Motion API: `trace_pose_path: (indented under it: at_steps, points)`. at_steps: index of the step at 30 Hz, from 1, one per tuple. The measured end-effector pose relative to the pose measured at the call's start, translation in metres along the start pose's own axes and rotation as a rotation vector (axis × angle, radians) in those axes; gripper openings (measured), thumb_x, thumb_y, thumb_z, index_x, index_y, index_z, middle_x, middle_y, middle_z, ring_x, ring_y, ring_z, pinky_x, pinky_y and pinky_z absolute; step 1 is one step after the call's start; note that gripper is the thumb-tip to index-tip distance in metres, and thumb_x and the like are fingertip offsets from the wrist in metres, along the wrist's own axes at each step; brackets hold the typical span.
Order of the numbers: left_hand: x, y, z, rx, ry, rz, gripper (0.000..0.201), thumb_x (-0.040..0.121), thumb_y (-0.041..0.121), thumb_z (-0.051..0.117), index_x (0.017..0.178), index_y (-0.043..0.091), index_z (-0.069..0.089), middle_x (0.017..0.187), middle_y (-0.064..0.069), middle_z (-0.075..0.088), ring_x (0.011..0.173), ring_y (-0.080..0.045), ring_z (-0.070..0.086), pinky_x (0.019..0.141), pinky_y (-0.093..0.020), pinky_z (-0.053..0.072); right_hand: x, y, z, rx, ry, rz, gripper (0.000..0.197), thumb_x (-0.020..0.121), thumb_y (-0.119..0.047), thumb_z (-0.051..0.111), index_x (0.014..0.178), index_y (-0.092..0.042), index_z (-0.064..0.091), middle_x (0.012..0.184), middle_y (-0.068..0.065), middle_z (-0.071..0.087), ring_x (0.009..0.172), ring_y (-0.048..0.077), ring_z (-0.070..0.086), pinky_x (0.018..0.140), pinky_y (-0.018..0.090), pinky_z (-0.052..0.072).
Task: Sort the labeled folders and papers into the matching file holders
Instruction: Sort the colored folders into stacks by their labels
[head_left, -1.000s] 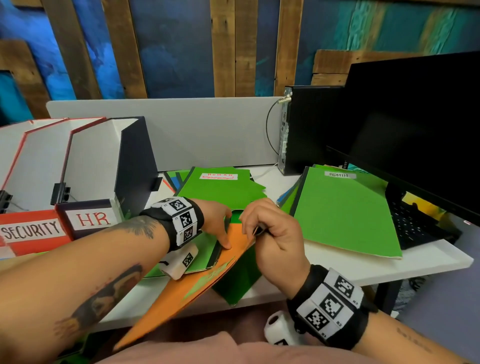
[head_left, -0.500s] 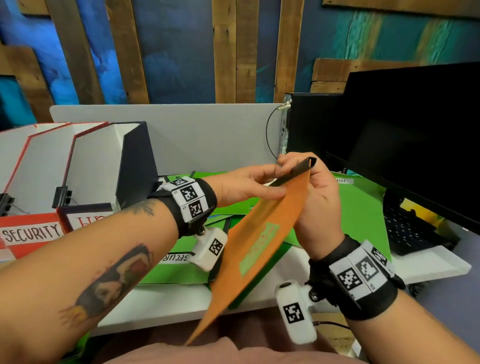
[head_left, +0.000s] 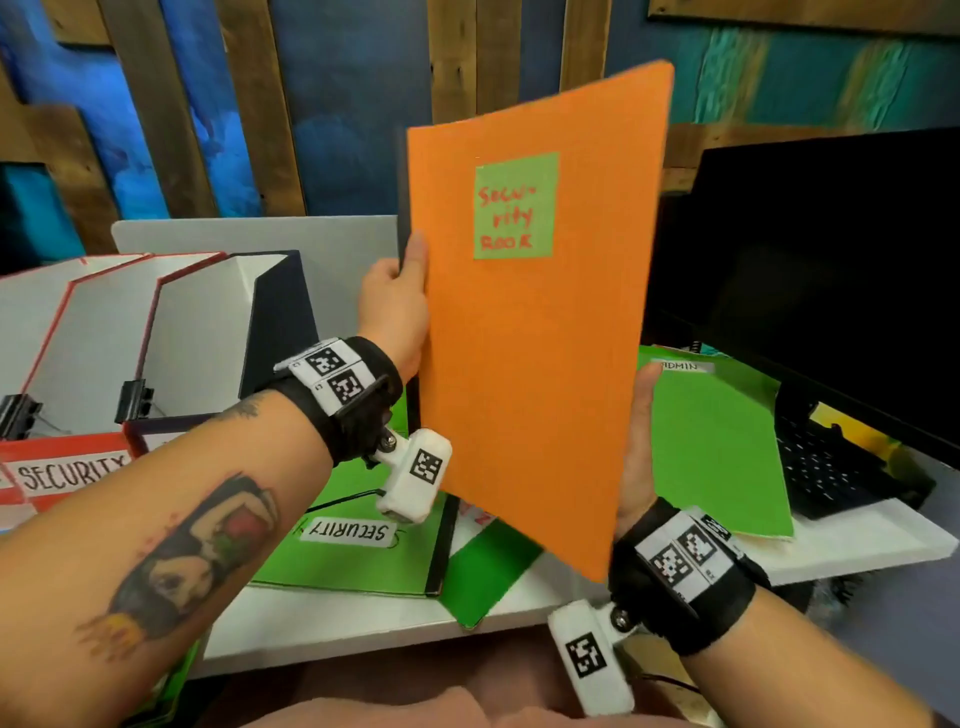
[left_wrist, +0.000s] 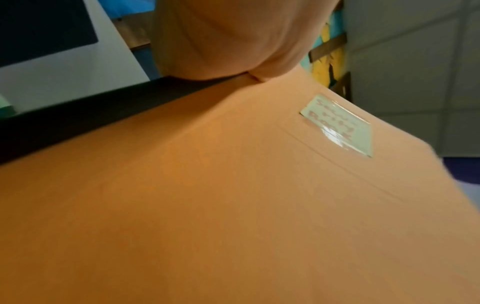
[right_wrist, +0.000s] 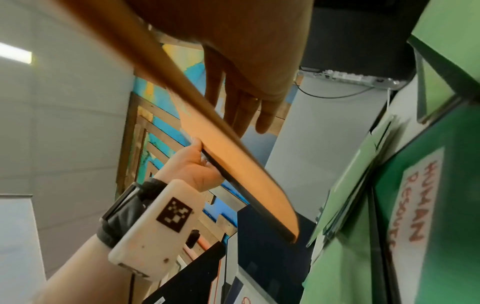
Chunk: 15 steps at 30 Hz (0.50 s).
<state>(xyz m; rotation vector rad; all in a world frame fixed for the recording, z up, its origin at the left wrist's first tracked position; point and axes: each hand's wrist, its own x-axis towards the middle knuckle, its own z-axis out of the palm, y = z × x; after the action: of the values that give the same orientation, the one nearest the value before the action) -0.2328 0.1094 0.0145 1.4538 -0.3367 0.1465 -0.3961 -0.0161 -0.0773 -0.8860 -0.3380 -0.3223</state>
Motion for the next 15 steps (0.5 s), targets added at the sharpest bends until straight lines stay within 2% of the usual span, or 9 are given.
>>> trace_pose_path:
  at_steps: [2,3,4,6,9,11,13,15]
  points:
    - [0.007,-0.006,-0.013,-0.012,0.097,-0.033,0.053,0.099,0.06,0.047,0.113,0.011,0.06,0.108,-0.011,0.071,0.098,-0.026,0.07,0.09,-0.047,0.057,0.004,0.004,0.001,0.036,-0.102,0.049,0.073,0.089,-0.072,0.038,0.135,-0.023,0.065,0.133,0.007,0.067,0.123,0.023,0.063,0.109,0.047,0.047]
    - [0.01,-0.009,-0.02,-0.023,0.14,-0.048,0.047,0.1,0.056,0.047,0.113,0.013,0.06,0.108,-0.01,0.071,0.098,-0.025,0.07,0.09,-0.047,0.058,0.006,0.006,0.002,0.008,-0.127,0.088,0.07,0.091,-0.07,0.042,0.136,-0.022,0.064,0.135,0.008,0.065,0.125,0.025,0.061,0.109,0.047,0.046]
    - [0.013,-0.012,-0.029,-0.025,0.183,-0.06,0.041,0.101,0.053,0.047,0.112,0.016,0.059,0.108,-0.008,0.07,0.097,-0.023,0.07,0.09,-0.047,0.058,0.008,0.009,0.004,-0.063,-0.119,0.119,0.065,0.087,-0.069,0.055,0.131,-0.022,0.068,0.129,0.008,0.068,0.119,0.026,0.064,0.106,0.047,0.049]
    - [0.021,-0.017,-0.049,-0.004,0.277,-0.062,0.032,0.1,0.05,0.05,0.111,0.021,0.059,0.107,-0.005,0.069,0.097,-0.021,0.069,0.09,-0.047,0.057,0.013,0.015,0.004,-0.151,-0.088,0.135,0.062,0.075,-0.059,0.079,0.12,-0.016,0.072,0.116,0.01,0.072,0.107,0.028,0.067,0.097,0.048,0.054]
    - [0.027,-0.02,-0.084,0.014,0.395,-0.07,0.027,0.101,0.046,0.05,0.114,0.024,0.058,0.108,-0.002,0.068,0.098,-0.02,0.068,0.093,-0.047,0.056,0.023,0.019,0.007,-0.215,-0.138,0.275,0.072,0.065,-0.038,0.089,0.127,-0.01,0.065,0.123,0.015,0.069,0.109,0.033,0.067,0.097,0.053,0.054]
    - [0.029,-0.017,-0.11,0.013,0.449,-0.08,0.024,0.101,0.042,0.049,0.115,0.023,0.055,0.111,-0.002,0.068,0.1,-0.021,0.067,0.094,-0.046,0.054,0.036,0.029,0.01,-0.409,-0.058,0.356,0.064,0.069,-0.023,0.086,0.127,-0.011,0.062,0.126,0.016,0.069,0.112,0.036,0.068,0.1,0.058,0.051]
    - [0.032,-0.014,-0.135,0.014,0.489,-0.094,0.024,0.094,0.039,0.052,0.111,0.023,0.056,0.109,-0.003,0.068,0.098,-0.023,0.068,0.093,-0.045,0.056,0.05,0.044,0.02,-0.586,0.028,0.361,0.041,0.085,-0.005,0.074,0.124,-0.01,0.06,0.124,0.016,0.07,0.11,0.036,0.068,0.101,0.058,0.051]
    - [0.033,-0.007,-0.162,-0.058,0.517,-0.099,0.018,0.088,0.029,0.053,0.104,0.021,0.056,0.099,-0.003,0.067,0.088,-0.021,0.066,0.08,-0.032,0.06,0.063,0.061,0.033,-0.676,0.047,0.389,0.034,0.092,0.004,0.065,0.122,-0.011,0.06,0.122,0.014,0.071,0.108,0.034,0.069,0.099,0.055,0.052]
